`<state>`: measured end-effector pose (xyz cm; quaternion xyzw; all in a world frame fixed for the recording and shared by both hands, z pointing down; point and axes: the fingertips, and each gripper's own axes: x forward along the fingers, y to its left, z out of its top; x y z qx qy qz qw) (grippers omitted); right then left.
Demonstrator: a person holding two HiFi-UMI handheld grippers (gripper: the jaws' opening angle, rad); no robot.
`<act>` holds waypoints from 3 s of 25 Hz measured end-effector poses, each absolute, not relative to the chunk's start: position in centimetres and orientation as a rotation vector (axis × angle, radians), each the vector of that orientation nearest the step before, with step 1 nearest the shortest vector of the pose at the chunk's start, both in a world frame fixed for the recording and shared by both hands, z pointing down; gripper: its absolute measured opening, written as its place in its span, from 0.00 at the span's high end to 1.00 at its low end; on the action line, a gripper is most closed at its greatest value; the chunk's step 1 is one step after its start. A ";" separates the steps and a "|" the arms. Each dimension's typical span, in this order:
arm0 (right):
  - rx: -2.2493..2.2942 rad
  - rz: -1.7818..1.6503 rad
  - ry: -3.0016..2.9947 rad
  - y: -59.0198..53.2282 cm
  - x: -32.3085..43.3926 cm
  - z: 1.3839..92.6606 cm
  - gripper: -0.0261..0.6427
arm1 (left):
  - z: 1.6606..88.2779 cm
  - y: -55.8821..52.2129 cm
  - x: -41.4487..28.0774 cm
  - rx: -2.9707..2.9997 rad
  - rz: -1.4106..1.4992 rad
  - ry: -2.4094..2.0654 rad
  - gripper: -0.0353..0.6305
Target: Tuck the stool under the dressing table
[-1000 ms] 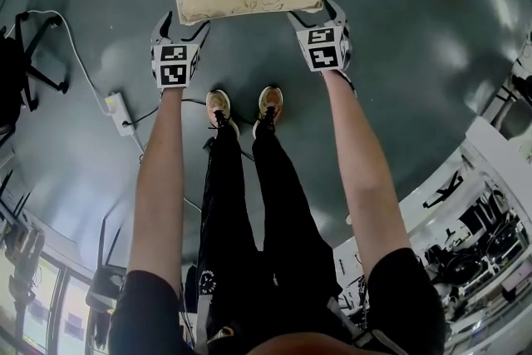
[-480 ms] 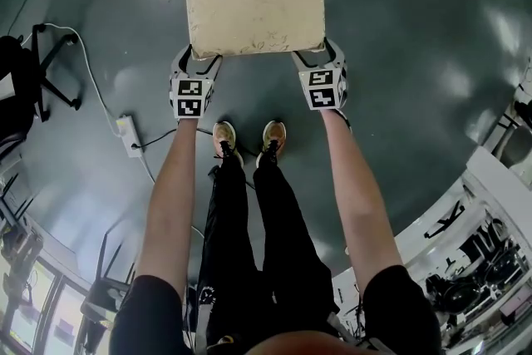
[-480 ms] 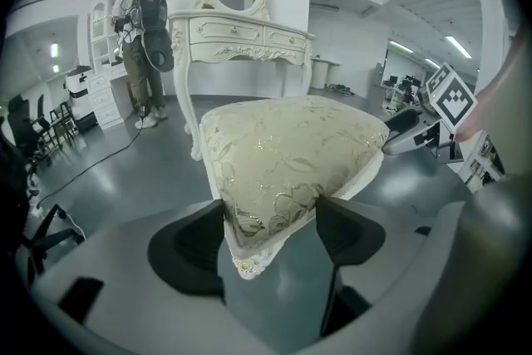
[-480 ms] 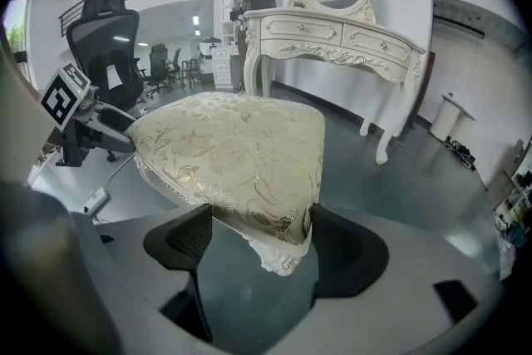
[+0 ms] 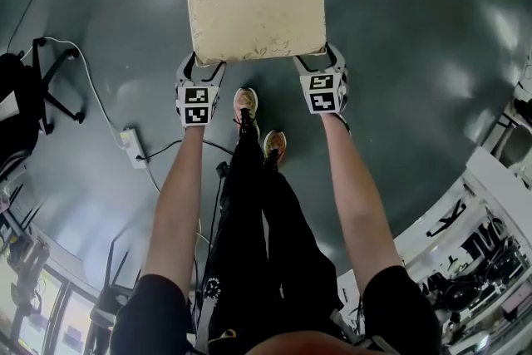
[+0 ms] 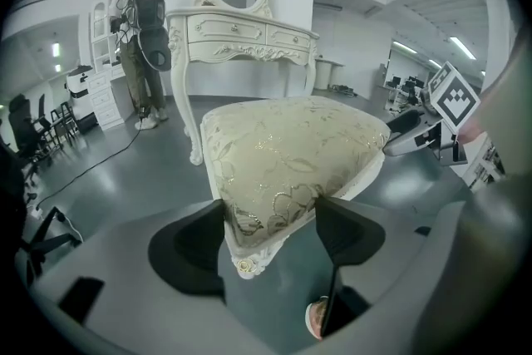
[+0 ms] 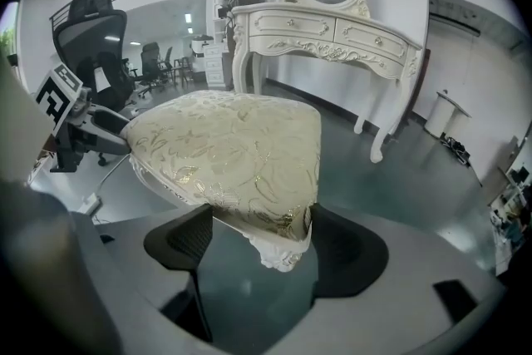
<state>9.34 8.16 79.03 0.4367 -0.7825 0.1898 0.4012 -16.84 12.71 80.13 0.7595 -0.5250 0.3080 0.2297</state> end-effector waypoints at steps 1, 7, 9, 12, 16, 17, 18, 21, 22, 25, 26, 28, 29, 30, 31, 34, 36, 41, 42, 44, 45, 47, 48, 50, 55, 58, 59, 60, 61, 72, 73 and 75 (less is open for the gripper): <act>1.105 0.487 -1.975 7.8 9.3 79.1 0.38 | 80.1 12.4 -16.9 2.086 0.845 -1.449 0.41; 1.128 0.502 -1.953 6.3 9.2 79.8 0.38 | 80.1 10.8 -16.6 2.062 0.837 -1.436 0.41; 1.140 0.503 -1.941 5.6 9.6 79.9 0.38 | 80.2 10.1 -16.4 2.057 0.834 -1.440 0.41; 1.180 0.539 -1.919 4.8 9.9 79.7 0.38 | 80.0 9.3 -15.9 2.048 0.839 -1.432 0.41; 1.253 0.587 -1.898 3.1 10.6 79.4 0.40 | 79.9 7.7 -15.2 2.031 0.847 -1.425 0.41; 1.271 0.596 -1.893 2.5 10.9 79.3 0.40 | 79.8 7.1 -14.9 2.028 0.848 -1.427 0.41; 1.284 0.601 -1.891 1.7 11.1 79.3 0.40 | 79.8 6.2 -14.7 2.025 0.848 -1.431 0.42; 1.302 0.602 -1.900 -0.7 11.7 79.3 0.41 | 79.6 3.4 -14.2 2.014 0.851 -1.437 0.42; 1.306 0.606 -1.901 -1.4 11.9 79.3 0.41 | 79.6 2.6 -14.1 2.012 0.856 -1.433 0.42; 1.309 0.619 -1.894 -3.7 12.3 79.0 0.42 | 79.7 0.1 -13.8 1.995 0.866 -1.452 0.42; 1.302 0.621 -1.892 -4.3 12.4 79.0 0.42 | 79.7 -0.4 -13.8 1.977 0.870 -1.462 0.42; 1.291 0.624 -1.887 -5.4 12.6 79.0 0.42 | 79.8 -1.4 -13.8 1.951 0.880 -1.468 0.43; 1.283 0.624 -1.882 -6.1 12.6 79.1 0.42 | 79.9 -2.1 -13.8 1.943 0.882 -1.471 0.43; 1.271 0.622 -1.878 -6.8 12.6 79.1 0.42 | 79.9 -2.7 -13.9 1.930 0.881 -1.478 0.43; 1.259 0.620 -1.878 -7.5 12.6 79.0 0.42 | 79.9 -3.1 -13.9 1.910 0.879 -1.488 0.43; 1.244 0.615 -1.889 -9.3 13.0 79.0 0.41 | 80.0 -4.2 -13.4 1.842 0.874 -1.520 0.43; 1.234 0.608 -1.892 -10.3 13.4 78.8 0.41 | 80.0 -4.9 -12.9 1.815 0.870 -1.534 0.44; 1.223 0.606 -1.890 -12.8 13.4 79.0 0.41 | 80.1 -7.2 -13.0 1.780 0.869 -1.542 0.44; 1.226 0.610 -1.887 -13.3 13.3 79.0 0.41 | 80.2 -7.8 -13.1 1.775 0.870 -1.544 0.44; 1.235 0.616 -1.881 -14.6 13.2 79.0 0.41 | 80.2 -9.2 -13.2 1.773 0.869 -1.546 0.45; 1.237 0.618 -1.879 -15.2 13.2 79.0 0.41 | 80.2 -9.9 -13.2 1.772 0.866 -1.549 0.45; 1.236 0.622 -1.874 -16.7 13.0 79.1 0.41 | 80.3 -11.3 -13.4 1.772 0.851 -1.558 0.45; 1.234 0.623 -1.873 -17.4 13.0 79.1 0.41 | 80.3 -12.0 -13.4 1.773 0.843 -1.564 0.45; 1.235 0.624 -1.870 -18.9 13.0 79.2 0.41 | 80.3 -13.4 -13.3 1.768 0.831 -1.574 0.45; 1.271 0.632 -1.863 -21.8 12.3 79.0 0.41 | 80.1 -16.7 -14.1 1.764 0.809 -1.599 0.47; 1.289 0.633 -1.861 -23.8 11.9 79.1 0.41 | 80.1 -18.9 -14.6 1.769 0.802 -1.603 0.47; 1.298 0.642 -1.858 -24.4 11.8 79.2 0.41 | 80.1 -19.6 -14.7 1.769 0.805 -1.601 0.47; 1.307 0.649 -1.856 -24.9 11.7 79.2 0.41 | 80.1 -20.2 -14.8 1.767 0.808 -1.600 0.47; 1.314 0.651 -1.854 -25.5 11.7 79.2 0.41 | 80.2 -20.9 -14.8 1.762 0.810 -1.599 0.48; 1.297 0.634 -1.873 -32.8 11.9 79.0 0.41 | 80.1 -27.4 -14.5 1.706 0.814 -1.619 0.48; 1.295 0.636 -1.876 -33.5 11.8 79.0 0.41 | 80.1 -27.9 -14.6 1.698 0.811 -1.631 0.48; 1.286 0.631 -1.888 -34.9 11.6 79.0 0.41 | 80.1 -29.0 -14.7 1.672 0.801 -1.659 0.48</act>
